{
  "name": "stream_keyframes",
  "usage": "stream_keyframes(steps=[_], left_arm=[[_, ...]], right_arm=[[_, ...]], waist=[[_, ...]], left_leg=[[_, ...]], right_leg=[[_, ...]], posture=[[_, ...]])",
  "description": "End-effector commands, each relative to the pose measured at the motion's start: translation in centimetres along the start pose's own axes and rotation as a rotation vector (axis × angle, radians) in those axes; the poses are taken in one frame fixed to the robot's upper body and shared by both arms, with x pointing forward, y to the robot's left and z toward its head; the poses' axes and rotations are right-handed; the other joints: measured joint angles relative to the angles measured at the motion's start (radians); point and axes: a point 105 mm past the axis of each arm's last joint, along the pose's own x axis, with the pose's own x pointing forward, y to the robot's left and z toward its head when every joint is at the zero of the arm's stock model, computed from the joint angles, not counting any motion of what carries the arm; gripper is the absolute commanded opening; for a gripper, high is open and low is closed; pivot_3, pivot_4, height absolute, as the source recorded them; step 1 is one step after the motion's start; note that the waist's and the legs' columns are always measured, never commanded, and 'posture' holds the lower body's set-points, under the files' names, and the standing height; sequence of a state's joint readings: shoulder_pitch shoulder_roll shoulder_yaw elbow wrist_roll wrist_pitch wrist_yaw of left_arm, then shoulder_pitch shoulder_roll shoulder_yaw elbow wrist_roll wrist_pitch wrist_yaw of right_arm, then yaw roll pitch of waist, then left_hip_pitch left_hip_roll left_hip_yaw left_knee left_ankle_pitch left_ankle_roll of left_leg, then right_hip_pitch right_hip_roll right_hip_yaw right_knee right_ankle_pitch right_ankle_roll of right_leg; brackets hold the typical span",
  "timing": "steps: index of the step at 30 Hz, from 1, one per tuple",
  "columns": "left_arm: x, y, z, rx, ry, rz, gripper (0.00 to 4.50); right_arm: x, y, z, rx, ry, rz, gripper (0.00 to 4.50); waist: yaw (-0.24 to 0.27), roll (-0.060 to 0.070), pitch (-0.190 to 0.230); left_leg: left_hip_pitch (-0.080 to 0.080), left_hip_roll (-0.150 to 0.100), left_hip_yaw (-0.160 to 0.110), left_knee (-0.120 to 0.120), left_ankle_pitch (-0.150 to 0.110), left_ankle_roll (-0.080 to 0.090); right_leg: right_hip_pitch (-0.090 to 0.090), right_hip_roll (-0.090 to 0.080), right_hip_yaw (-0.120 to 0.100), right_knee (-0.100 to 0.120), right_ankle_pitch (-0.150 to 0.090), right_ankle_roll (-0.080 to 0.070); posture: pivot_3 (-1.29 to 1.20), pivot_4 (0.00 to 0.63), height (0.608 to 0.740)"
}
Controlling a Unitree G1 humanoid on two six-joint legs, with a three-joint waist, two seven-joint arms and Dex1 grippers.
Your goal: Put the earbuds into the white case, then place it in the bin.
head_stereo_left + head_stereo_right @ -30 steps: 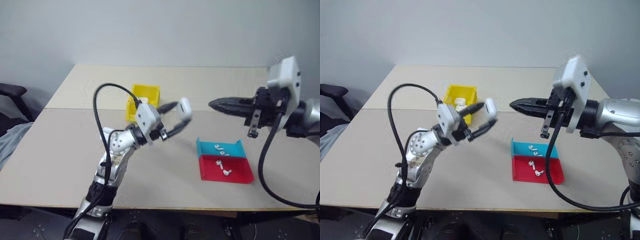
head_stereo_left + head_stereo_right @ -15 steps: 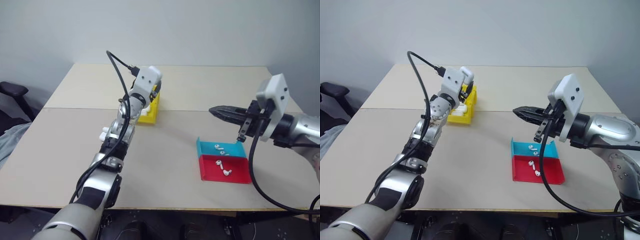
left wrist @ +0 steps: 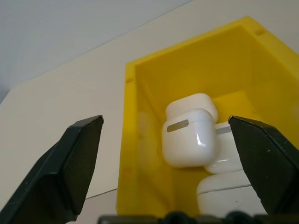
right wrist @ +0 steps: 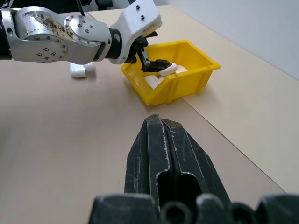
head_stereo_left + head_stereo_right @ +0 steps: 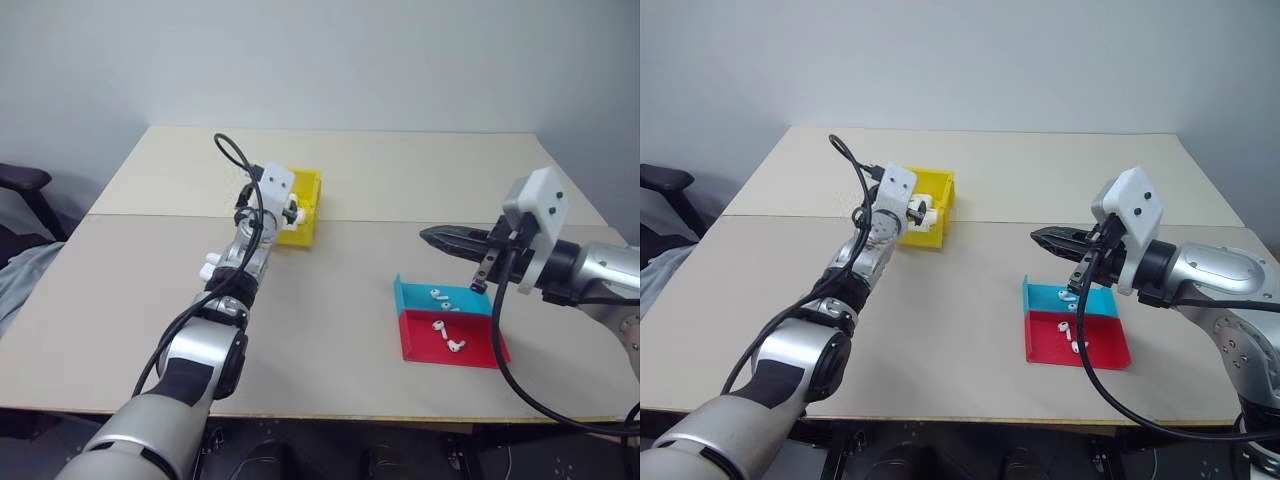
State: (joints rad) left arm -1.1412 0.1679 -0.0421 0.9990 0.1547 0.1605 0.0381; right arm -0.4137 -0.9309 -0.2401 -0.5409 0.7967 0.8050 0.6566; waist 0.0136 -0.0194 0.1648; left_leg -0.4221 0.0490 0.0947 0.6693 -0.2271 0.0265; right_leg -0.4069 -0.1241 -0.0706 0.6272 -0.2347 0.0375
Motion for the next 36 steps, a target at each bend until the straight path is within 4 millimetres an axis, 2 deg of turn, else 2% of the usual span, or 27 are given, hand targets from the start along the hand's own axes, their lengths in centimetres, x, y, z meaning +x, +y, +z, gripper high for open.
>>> stream_keyframes(steps=[1, 3, 5, 8, 10, 15, 23, 27, 36], left_arm=[[-0.3, 0.1, 3.7, 0.004, -0.14, -0.026, 4.46], [-0.9, -0.4, 4.6, -0.023, -0.204, -0.094, 4.46], [-2.5, -0.7, 5.8, -0.14, -0.3, -0.213, 4.46], [-4.7, -0.9, 6.3, -0.247, -0.334, -0.355, 4.46], [-7.5, -0.9, 6.3, -0.246, -0.404, -0.508, 4.46], [-14.8, 0.1, 2.8, -0.069, -0.38, -0.793, 4.46], [-22.5, 2.2, -0.6, 0.081, -0.252, -1.049, 4.46], [-24.2, 2.7, -1.4, 0.089, -0.197, -1.1, 4.46], [-24.9, 2.9, -1.0, 0.061, -0.197, -1.136, 4.46]], right_arm=[[-0.3, -0.1, 0.6, -0.039, -0.002, -0.005, 0.0], [-0.4, -0.2, 0.4, -0.043, 0.01, -0.003, 0.0], [-0.9, 0.0, 0.1, -0.055, 0.036, 0.021, 0.0], [-1.9, 0.5, -0.6, -0.079, 0.078, 0.074, 0.0], [-3.2, 0.9, -1.3, -0.107, 0.126, 0.136, 0.0], [-7.2, 1.7, -2.5, -0.216, 0.249, 0.314, 0.0], [-10.9, 0.6, -3.9, -0.267, 0.401, 0.372, 0.0], [-11.5, 0.6, -4.4, -0.274, 0.44, 0.393, 0.0], [-10.9, 1.1, -4.9, -0.258, 0.438, 0.406, 0.0]], waist=[[0.0, 0.0, 0.0], [-0.001, 0.0, 0.0], [-0.001, 0.0, 0.0], [-0.002, 0.0, 0.0], [-0.004, 0.001, 0.0], [-0.01, 0.001, 0.0], [-0.002, 0.001, -0.001], [0.0, 0.001, -0.001], [-0.001, 0.002, -0.001]], left_leg=[[0.0, 0.0, 0.0, 0.0, 0.0, 0.0], [0.0, 0.0, 0.0, 0.0, 0.0, 0.0], [0.0, 0.0, 0.0, 0.0, 0.0, 0.0], [0.0, 0.001, 0.001, 0.0, 0.002, -0.004], [0.0, 0.0, 0.001, 0.001, 0.004, -0.007], [0.004, 0.001, 0.0, 0.0, 0.003, -0.006], [0.009, 0.002, -0.004, -0.001, 0.001, -0.001], [0.009, 0.002, -0.004, -0.001, 0.001, -0.001], [0.009, 0.002, -0.004, -0.002, 0.001, -0.001]], right_leg=[[0.0, 0.0, 0.0, 0.0, 0.0, 0.0], [0.0, 0.0, 0.0, 0.0, 0.0, 0.0], [0.0, 0.0, 0.0, 0.0, 0.0, 0.0], [0.0, 0.0, 0.0, 0.0, 0.0, 0.0], [0.0, 0.0, 0.001, 0.001, 0.0, 0.0], [0.001, 0.0, 0.003, 0.001, 0.0, 0.0], [0.004, 0.0, 0.004, 0.002, -0.001, -0.001], [0.004, 0.0, 0.004, 0.002, -0.001, -0.001], [0.004, 0.001, 0.005, 0.002, -0.002, -0.001]], posture=[[0.0, 0.15, 0.74], [0.0, 0.15, 0.74], [0.0, 0.15, 0.74], [0.0, 0.15, 0.74], [0.0, 0.15, 0.74], [0.0, 0.15, 0.74], [0.0, 0.15, 0.74], [0.0, 0.15, 0.74], [0.0, 0.15, 0.74]])
